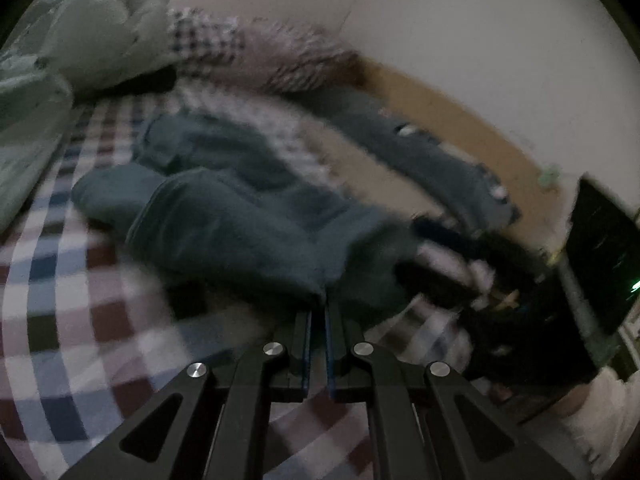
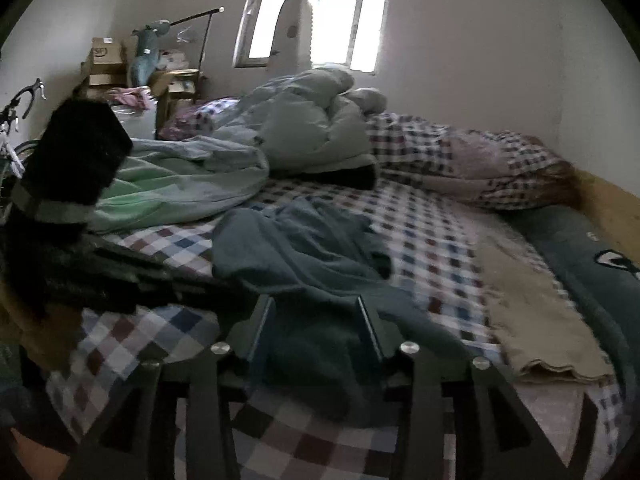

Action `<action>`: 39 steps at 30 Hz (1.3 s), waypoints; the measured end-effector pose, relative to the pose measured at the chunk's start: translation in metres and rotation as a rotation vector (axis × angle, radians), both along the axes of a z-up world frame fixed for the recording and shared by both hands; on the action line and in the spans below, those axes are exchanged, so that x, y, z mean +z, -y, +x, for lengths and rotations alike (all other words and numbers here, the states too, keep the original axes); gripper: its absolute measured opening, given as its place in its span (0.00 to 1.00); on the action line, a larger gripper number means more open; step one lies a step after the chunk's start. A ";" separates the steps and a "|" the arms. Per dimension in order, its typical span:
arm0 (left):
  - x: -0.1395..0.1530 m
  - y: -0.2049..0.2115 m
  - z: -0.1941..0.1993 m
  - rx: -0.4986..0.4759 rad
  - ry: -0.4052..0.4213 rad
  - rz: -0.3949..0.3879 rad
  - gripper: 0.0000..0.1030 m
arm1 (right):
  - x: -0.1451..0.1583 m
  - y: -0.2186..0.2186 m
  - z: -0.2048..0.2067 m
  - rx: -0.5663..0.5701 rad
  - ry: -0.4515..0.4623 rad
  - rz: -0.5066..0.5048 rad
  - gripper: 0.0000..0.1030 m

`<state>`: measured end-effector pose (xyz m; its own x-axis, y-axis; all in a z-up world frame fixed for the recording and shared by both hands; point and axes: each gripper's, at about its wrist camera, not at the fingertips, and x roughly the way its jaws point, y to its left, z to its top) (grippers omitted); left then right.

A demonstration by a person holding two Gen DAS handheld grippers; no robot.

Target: Fold clothes

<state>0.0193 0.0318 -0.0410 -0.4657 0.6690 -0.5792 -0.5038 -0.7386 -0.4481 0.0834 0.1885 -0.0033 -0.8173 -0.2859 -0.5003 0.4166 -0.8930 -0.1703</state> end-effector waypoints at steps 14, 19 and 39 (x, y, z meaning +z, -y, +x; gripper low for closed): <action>0.005 0.046 -0.004 0.126 0.018 0.103 0.45 | -0.014 0.002 -0.027 -0.057 0.084 -0.007 0.49; 0.012 0.052 -0.012 0.197 -0.002 0.122 0.56 | -0.016 -0.007 -0.035 -0.088 0.122 -0.047 0.50; -0.011 0.036 -0.037 0.272 0.132 0.025 0.22 | -0.007 -0.059 -0.049 -0.285 0.134 -0.219 0.57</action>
